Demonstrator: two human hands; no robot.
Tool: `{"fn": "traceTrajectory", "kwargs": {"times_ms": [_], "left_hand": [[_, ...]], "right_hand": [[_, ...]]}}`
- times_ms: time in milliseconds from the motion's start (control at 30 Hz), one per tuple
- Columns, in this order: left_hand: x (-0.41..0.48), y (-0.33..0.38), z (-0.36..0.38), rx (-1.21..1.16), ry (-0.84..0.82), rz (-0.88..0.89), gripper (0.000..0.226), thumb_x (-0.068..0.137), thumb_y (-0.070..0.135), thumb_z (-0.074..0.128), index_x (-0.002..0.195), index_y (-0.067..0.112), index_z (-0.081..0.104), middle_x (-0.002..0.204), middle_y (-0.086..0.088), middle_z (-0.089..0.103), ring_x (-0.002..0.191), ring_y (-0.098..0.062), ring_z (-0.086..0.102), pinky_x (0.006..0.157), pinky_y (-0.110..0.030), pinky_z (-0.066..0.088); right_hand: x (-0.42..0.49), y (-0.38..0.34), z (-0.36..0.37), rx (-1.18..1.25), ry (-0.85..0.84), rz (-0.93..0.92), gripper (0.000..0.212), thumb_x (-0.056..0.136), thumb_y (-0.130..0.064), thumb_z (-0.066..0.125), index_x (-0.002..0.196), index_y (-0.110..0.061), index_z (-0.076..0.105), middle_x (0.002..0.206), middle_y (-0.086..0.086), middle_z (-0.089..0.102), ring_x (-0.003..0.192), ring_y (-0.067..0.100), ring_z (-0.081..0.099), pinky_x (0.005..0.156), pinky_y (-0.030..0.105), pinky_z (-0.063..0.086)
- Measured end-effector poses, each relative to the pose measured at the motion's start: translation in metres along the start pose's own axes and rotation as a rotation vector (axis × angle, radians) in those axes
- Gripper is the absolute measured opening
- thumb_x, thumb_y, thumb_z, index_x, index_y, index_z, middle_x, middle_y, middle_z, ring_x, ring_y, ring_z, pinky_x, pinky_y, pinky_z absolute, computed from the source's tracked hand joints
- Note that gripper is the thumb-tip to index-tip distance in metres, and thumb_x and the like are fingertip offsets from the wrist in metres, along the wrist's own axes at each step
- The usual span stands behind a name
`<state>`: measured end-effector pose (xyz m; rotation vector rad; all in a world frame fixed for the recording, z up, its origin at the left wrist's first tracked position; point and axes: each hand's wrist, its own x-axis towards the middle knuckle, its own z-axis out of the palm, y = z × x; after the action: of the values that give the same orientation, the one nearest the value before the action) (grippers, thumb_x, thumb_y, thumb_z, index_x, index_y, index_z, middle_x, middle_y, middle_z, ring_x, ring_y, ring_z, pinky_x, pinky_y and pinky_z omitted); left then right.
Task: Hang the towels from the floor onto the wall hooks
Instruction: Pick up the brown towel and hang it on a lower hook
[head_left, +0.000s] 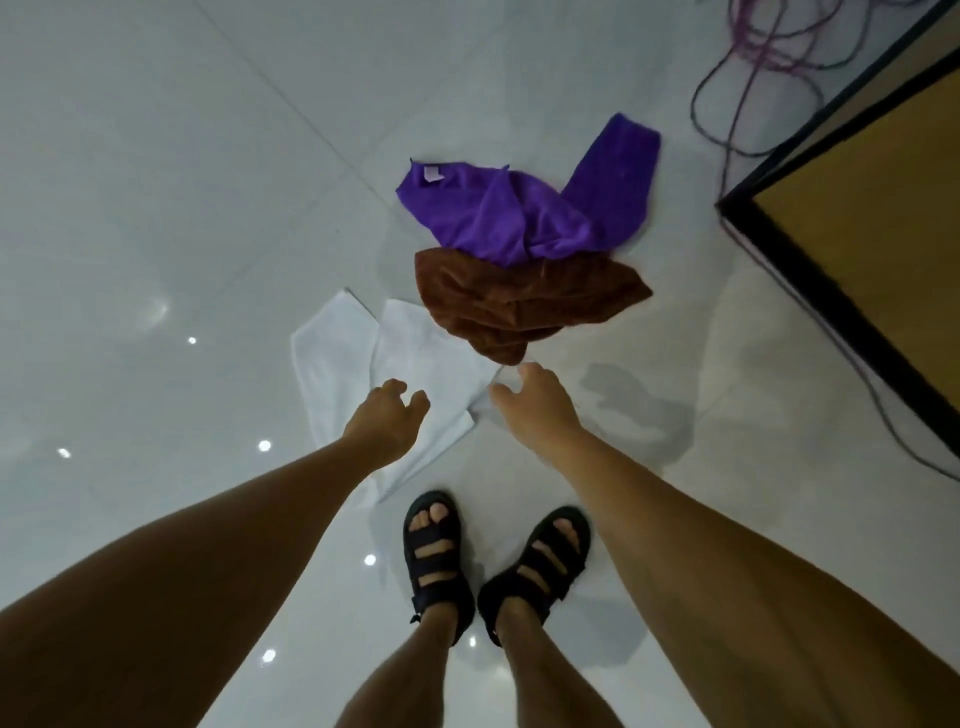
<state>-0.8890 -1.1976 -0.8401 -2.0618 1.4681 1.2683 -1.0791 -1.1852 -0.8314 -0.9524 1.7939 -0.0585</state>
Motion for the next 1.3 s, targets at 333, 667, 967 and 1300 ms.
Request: {"fn": "traceTrajectory", "kwargs": {"times_ms": [333, 667, 967, 1300], "left_hand": [[0.144, -0.124, 0.098, 0.011, 0.249, -0.158, 0.065, 0.089, 0.044, 0.052, 0.142, 0.009, 0.035, 0.141, -0.015, 0.041, 0.128, -0.035, 0.039, 0.099, -0.048, 0.038], [0.132, -0.164, 0.129, -0.242, -0.128, -0.263, 0.045, 0.084, 0.030, 0.065, 0.122, 0.010, 0.052, 0.116, -0.010, 0.062, 0.098, -0.025, 0.062, 0.083, -0.035, 0.050], [0.164, -0.090, 0.099, -0.141, 0.165, 0.034, 0.058, 0.082, 0.039, 0.063, 0.134, 0.017, 0.047, 0.127, -0.005, 0.055, 0.106, -0.022, 0.059, 0.084, -0.032, 0.047], [0.205, -0.053, 0.109, -0.187, 0.270, 0.161, 0.055, 0.087, 0.037, 0.061, 0.135, 0.015, 0.046, 0.128, -0.004, 0.053, 0.107, -0.022, 0.059, 0.082, -0.028, 0.047]], "right_hand": [[0.141, 0.081, 0.180, 0.060, -0.036, 0.170, 0.053, 0.088, -0.035, 0.058, 0.124, 0.003, 0.053, 0.124, 0.019, 0.059, 0.111, 0.033, 0.058, 0.094, 0.042, 0.049], [0.144, 0.067, 0.216, 0.327, -0.071, 0.191, 0.028, 0.083, -0.017, 0.060, 0.108, -0.005, 0.059, 0.107, 0.009, 0.065, 0.100, 0.029, 0.062, 0.088, 0.040, 0.053], [0.176, 0.048, 0.124, -0.181, 0.471, -0.010, 0.076, 0.082, -0.035, 0.068, 0.145, -0.017, 0.031, 0.149, 0.011, 0.027, 0.132, 0.033, 0.030, 0.102, 0.048, 0.039], [0.233, 0.074, 0.104, -0.652, 0.332, -0.145, 0.038, 0.089, -0.026, 0.056, 0.126, -0.020, 0.055, 0.125, 0.008, 0.058, 0.117, 0.030, 0.048, 0.096, 0.044, 0.035]]}}
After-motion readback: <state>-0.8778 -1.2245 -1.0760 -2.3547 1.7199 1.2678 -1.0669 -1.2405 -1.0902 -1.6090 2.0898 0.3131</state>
